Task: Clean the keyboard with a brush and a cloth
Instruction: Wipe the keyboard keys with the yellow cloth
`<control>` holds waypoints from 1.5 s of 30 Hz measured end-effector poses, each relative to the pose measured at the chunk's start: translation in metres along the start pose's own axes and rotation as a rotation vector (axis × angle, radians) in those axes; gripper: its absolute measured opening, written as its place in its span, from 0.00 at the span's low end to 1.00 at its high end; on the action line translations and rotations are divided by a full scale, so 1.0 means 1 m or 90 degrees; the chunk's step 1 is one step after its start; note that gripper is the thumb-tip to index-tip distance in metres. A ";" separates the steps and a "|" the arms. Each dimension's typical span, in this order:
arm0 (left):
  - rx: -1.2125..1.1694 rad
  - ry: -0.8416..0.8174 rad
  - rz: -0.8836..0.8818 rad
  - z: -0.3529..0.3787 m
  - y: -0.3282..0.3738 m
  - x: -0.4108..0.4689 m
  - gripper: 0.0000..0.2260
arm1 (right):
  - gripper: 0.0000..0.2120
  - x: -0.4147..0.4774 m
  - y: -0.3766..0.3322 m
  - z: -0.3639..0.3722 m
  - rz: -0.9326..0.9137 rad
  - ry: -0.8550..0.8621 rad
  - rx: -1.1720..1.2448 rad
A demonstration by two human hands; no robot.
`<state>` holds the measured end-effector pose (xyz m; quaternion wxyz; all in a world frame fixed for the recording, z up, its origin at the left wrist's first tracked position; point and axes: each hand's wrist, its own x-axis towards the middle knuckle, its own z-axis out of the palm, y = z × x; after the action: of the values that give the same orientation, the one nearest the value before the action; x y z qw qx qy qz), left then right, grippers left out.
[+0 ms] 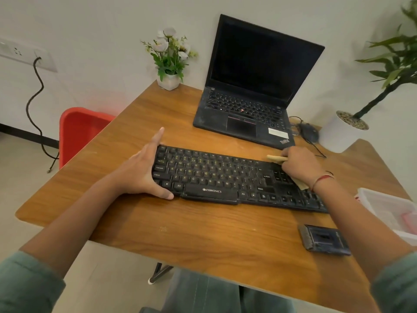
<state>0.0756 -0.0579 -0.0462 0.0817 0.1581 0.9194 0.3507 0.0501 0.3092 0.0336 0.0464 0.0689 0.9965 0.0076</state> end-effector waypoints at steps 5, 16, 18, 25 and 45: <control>-0.015 -0.011 0.000 -0.001 0.002 -0.002 0.67 | 0.09 -0.003 -0.074 0.008 -0.112 0.019 0.073; -0.051 -0.002 0.023 -0.001 -0.001 -0.001 0.69 | 0.12 -0.004 -0.227 0.020 -0.363 -0.004 0.184; -0.060 -0.038 0.031 -0.006 -0.003 0.000 0.69 | 0.12 0.001 -0.224 0.023 -0.379 -0.005 0.200; -0.081 -0.143 0.019 -0.023 -0.009 0.003 0.70 | 0.12 0.007 -0.221 0.035 -0.463 0.058 0.234; -0.091 -0.084 0.062 -0.020 -0.013 0.002 0.69 | 0.16 -0.046 -0.202 0.039 -0.777 0.018 0.090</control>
<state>0.0653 -0.0791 -0.0401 0.1362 0.2188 0.8760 0.4077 0.0716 0.1030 -0.0056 0.0244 -0.5116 0.8546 -0.0852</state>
